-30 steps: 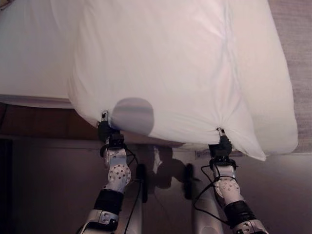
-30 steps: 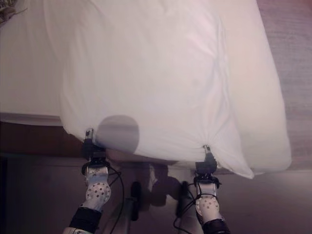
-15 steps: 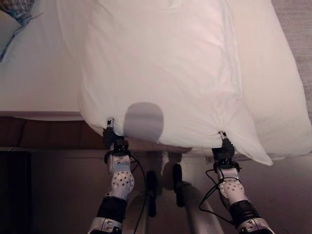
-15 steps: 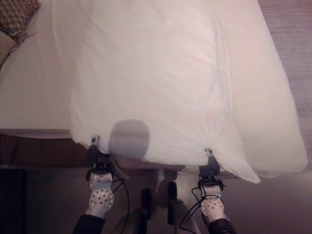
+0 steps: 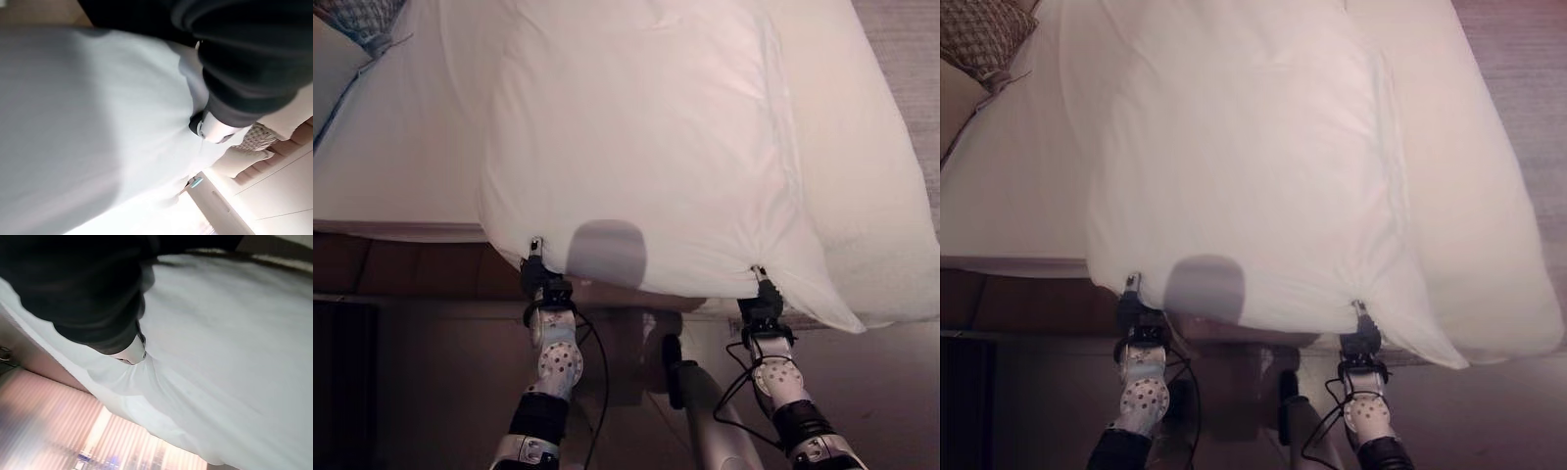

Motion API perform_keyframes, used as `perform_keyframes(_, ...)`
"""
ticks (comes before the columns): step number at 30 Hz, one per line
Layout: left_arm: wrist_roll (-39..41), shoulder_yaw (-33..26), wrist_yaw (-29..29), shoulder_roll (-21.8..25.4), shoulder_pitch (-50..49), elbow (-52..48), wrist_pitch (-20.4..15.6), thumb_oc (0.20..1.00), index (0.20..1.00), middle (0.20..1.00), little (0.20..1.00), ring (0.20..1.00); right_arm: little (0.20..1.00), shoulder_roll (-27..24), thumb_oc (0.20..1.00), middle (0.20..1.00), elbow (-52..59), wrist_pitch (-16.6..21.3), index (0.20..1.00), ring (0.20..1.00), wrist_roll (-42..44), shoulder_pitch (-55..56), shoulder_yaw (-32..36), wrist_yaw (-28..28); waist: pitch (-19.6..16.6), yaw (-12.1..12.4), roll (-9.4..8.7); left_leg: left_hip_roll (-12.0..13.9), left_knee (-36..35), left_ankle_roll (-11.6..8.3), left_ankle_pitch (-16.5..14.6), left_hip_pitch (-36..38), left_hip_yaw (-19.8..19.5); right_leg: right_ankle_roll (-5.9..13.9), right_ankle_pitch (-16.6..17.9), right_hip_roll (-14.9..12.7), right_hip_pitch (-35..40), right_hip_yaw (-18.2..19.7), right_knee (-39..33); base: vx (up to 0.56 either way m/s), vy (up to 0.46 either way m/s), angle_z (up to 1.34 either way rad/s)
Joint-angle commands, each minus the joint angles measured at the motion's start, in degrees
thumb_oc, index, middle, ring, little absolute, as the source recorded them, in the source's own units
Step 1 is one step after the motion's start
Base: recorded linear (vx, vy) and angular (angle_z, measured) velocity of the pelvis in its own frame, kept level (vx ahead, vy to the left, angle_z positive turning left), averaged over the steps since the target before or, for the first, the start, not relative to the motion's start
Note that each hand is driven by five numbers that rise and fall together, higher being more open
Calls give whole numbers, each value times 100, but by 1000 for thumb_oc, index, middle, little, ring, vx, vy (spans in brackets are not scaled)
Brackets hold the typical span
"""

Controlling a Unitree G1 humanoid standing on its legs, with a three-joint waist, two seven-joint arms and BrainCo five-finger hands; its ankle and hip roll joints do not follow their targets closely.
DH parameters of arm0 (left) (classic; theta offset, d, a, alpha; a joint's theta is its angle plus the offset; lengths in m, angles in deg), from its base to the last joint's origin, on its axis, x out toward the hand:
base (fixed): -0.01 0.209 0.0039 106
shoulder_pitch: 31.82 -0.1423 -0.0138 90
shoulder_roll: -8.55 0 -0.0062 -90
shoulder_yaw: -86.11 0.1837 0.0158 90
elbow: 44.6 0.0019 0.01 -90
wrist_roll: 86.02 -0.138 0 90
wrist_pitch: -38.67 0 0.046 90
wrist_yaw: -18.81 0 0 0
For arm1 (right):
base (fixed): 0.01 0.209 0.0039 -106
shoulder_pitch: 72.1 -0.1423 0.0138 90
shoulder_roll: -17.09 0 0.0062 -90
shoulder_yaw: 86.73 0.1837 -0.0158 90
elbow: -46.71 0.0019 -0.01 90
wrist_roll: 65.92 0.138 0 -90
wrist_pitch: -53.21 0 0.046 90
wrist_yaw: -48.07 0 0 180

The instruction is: Make the bed

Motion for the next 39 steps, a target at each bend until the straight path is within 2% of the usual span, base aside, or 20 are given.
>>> perform_keyframes(1, -158, -439, -156, 725, -69, -432, -580, 200, 200, 200, 200, 200, 200, -344, 200, 200, 173, 414, 200, 200, -4, 385, 548, 31, -315, -66, -8, -563, 321, 164, 251, -401, 264, 973, 1157, -1089, 1085, 445, -1839, 193, 697, -11)
perform_keyframes(3, 108, -291, -240, 705, -183, -277, -537, 200, 200, 200, 200, 200, 200, -304, 200, 200, 264, 314, 200, 200, -107, 524, 515, 53, -422, -142, 121, -1065, 806, 587, -225, -454, 378, 700, 1346, -1362, 1250, 686, -2107, 212, 750, 68)
perform_keyframes(4, 100, -289, -230, 703, -188, -284, -534, 200, 200, 200, 200, 200, 200, -304, 200, 200, 263, 313, 200, 200, -107, 527, 516, 52, -418, -137, 123, -1062, 818, 588, -238, -449, 380, 697, 1331, -1356, 1249, 689, -2088, 170, 675, 59)
perform_keyframes(5, -3, -311, -155, 712, -303, -211, -442, 200, 200, 200, 200, 200, 200, -263, 200, 200, 237, 309, 200, 200, -75, 509, 522, 33, -391, -147, 180, -1130, 728, 673, -269, -319, 438, 616, 1350, -1233, 1144, 611, -1879, 77, 556, 2)
perform_keyframes(6, 20, -376, -11, 659, -450, -168, -374, 200, 200, 200, 200, 200, 200, -291, 200, 200, 175, 247, 200, 200, -266, 450, 483, 139, -279, -84, 240, -1151, 549, 725, -267, -80, 676, 487, 904, -940, 903, -291, -1369, 69, 554, -36)
perform_keyframes(7, 16, -379, -6, 657, -446, -172, -372, 200, 200, 200, 200, 200, 200, -293, 200, 200, 175, 246, 200, 200, -268, 444, 483, 142, -283, -96, 239, -1157, 538, 722, -246, -93, 667, 483, 902, -947, 879, -296, -1347, 9, 566, -71)
perform_keyframes(8, -62, -481, 116, 639, -501, -38, -355, 200, 200, 200, 200, 200, 200, -353, 200, 200, 103, 217, 200, 200, -475, 401, 365, 199, -239, -170, 228, -1273, 319, 766, -163, 47, 790, 412, 636, -457, 704, -565, -1085, -10, 218, -73)
perform_keyframes(9, -62, -489, 114, 636, -498, -33, -356, 200, 200, 200, 200, 200, 200, -355, 200, 200, 103, 217, 200, 200, -483, 397, 358, 206, -226, -171, 223, -1269, 297, 759, -171, 81, 795, 404, 600, -453, 701, -557, -1040, -7, 369, -77)
perform_keyframes(10, -185, -587, 339, 596, -468, 174, -341, 200, 200, 200, 200, 200, 200, -413, 200, 200, -27, 174, 200, 200, -737, 384, 226, 284, -163, -218, 153, -1408, 133, 777, -106, 178, 871, 368, 491, -41, 647, -536, -1021, 1, 189, -47)
perform_keyframes(11, -154, -616, 449, 538, -455, 278, -363, 200, 200, 200, 200, 200, 200, -422, 200, 200, -57, 165, 200, 200, -839, 367, 152, 324, -149, -214, 112, -1447, 75, 791, -83, 183, 931, 338, 494, 51, 666, -572, -1108, -5, 196, -29)
perform_keyframes(15, 45, -807, 726, 329, -312, 949, -450, 200, 200, 200, 200, 200, 200, -414, 200, 200, -379, 92, 200, 200, -1090, 262, -66, 433, -155, -117, 68, -1414, -123, 801, -35, 169, 1144, 343, 594, -18, 781, -830, -1576, -27, 43, -21)
perform_keyframes(20, -12, -1357, 1076, 255, 32, 2549, -491, 200, 200, 200, 200, 200, 200, -410, 200, 200, -1359, -43, 200, 200, -1757, 77, -516, 515, -134, 44, 111, -1253, 29, 716, 9, 5, 1306, 343, 614, 46, 810, -716, -1703, -18, -91, -39)
perform_keyframes(26, -488, -1545, 1441, 333, 473, 5010, 149, 200, 200, 200, 200, 200, 200, -394, 200, 200, -3028, -336, 200, 200, -2433, -109, -715, 703, -227, -64, 146, -1107, -338, 519, 344, 59, 1191, 278, 568, 72, 995, -944, -1896, 28, -129, 21)
perform_keyframes(31, -752, -1668, 1652, 409, 596, 5855, 506, 200, 200, 200, 200, 200, 200, -337, 200, 200, -3806, -551, 200, 200, -2906, -251, -739, 845, -258, -127, 155, -1054, -651, 494, 487, 119, 1183, 293, 610, 81, 1075, -1023, -2031, 24, -25, 12)
perform_keyframes(32, -728, -1717, 1671, 421, 571, 5986, 579, 200, 200, 200, 200, 200, 395, -271, 395, 395, -3886, -596, 395, 395, -2944, -240, -751, 876, -286, -145, 164, -1040, -776, 514, 493, 175, 1192, 294, 611, 101, 1064, -1019, -2023, 15, -13, 7)
perform_keyframes(33, -861, -1616, 1595, 405, 522, 6175, 828, 200, 200, 200, 200, 200, 1000, -288, 1000, 1000, -4110, -733, 1000, 1000, -3183, -209, -730, 880, -270, -178, 164, -1021, -692, 519, 450, 182, 1261, 295, 598, 95, 1037, -1025, -1949, 0, 0, 0)
perform_keyframes(34, -861, -1617, 1585, 412, 526, 6186, 835, 222, 222, 222, 222, 222, 1000, -288, 1000, 1000, -4117, -735, 1000, 1000, -3192, -213, -723, 877, -270, -177, 164, -1020, -670, 519, 437, 172, 1260, 295, 590, 94, 1032, -1026, -1936, -2, -16, -20)
perform_keyframes(35, -799, -1639, 1567, 424, 517, 6213, 845, 435, 435, 435, 435, 435, 1000, -262, 1000, 1000, -4160, -765, 1000, 1000, -3162, -197, -680, 848, -264, -181, 158, -1020, -614, 523, 405, 160, 1277, 293, 571, 85, 1031, -1040, -1904, 7, 4, -25)
perform_keyframes(36, -864, -1561, 1385, 427, 492, 6287, 1066, 1000, 1000, 1000, 1000, 1000, 1000, -285, 1000, 1000, -4266, -849, 1000, 1000, -3235, -198, -643, 841, -246, -194, 147, -1020, -532, 527, 362, 150, 1295, 289, 568, 68, 1043, -1040, -1873, 21, 21, -11)
perform_keyframes(39, -877, -1413, 792, 415, 339, 6187, 1262, 1000, 1000, 1000, 1000, 1000, 1000, -313, 1000, 1000, -4420, -902, 1000, 1000, -3381, -147, -515, 847, -232, -206, 108, -1016, -404, 540, 297, 163, 1324, 298, 574, 50, 1120, -1024, -1880, 18, 22, 22)
